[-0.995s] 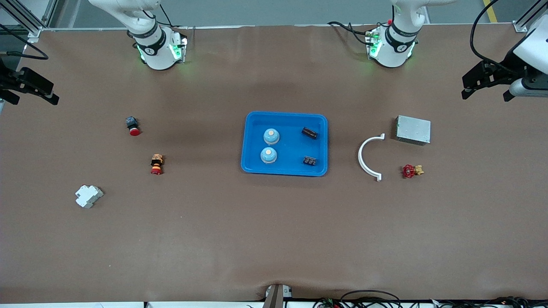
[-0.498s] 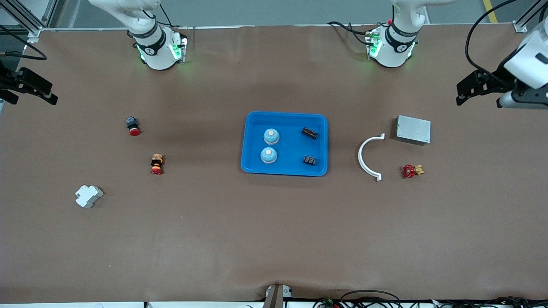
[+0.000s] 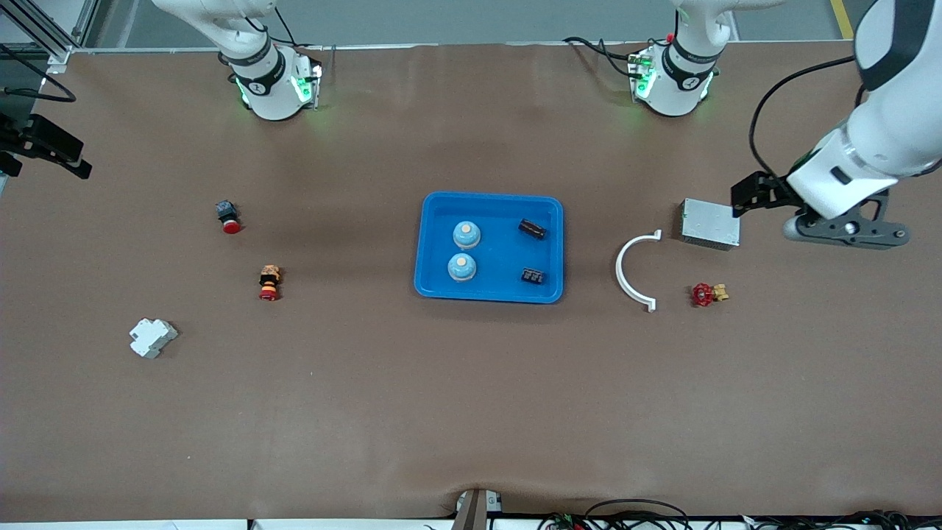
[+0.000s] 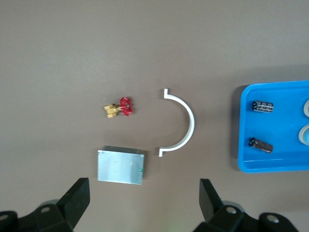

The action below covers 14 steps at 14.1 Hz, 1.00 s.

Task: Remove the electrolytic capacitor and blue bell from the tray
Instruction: 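Reach the left gripper to a capacitor while the right gripper reaches the bells, then grasp the brown capacitor with the left gripper while the right gripper lowers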

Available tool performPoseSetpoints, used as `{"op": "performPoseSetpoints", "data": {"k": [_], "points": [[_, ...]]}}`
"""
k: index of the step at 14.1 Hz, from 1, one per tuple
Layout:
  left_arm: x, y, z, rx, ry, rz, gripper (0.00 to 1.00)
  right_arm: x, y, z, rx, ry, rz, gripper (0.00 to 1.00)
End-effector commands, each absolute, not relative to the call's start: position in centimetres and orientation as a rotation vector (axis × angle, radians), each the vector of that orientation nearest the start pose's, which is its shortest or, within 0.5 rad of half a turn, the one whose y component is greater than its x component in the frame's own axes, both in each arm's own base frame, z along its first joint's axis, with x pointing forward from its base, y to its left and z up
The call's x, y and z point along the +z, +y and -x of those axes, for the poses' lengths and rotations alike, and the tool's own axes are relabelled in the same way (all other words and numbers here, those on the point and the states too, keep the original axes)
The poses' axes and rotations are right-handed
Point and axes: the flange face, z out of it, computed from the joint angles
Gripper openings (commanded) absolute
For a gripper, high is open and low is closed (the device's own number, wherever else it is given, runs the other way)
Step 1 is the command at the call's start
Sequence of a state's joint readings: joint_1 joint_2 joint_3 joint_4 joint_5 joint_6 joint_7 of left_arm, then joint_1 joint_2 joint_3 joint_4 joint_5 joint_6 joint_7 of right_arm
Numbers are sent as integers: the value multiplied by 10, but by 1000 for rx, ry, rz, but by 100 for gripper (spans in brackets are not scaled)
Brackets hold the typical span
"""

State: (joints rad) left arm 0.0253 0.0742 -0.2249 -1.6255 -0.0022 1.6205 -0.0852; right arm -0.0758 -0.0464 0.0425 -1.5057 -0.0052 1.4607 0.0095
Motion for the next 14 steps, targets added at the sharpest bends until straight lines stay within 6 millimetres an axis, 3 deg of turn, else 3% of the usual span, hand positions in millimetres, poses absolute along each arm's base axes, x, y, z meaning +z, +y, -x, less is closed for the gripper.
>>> {"op": "performPoseSetpoints", "data": {"k": [1, 5, 9, 11, 14], "points": [[549, -139, -568, 141, 71, 3159, 100, 660, 1, -521, 42, 115, 3164, 100], [508, -181, -567, 145, -114, 3165, 100, 640, 52, -519, 104, 275, 3152, 100], [472, -226, -555, 163, -453, 3134, 100, 610, 96, -516, 173, 383, 3059, 100], [451, -251, -541, 159, -555, 3108, 100, 594, 142, -509, 159, 454, 3064, 100], [424, -284, -529, 137, -684, 3047, 100, 541, 227, -488, 104, 624, 3067, 100]]}}
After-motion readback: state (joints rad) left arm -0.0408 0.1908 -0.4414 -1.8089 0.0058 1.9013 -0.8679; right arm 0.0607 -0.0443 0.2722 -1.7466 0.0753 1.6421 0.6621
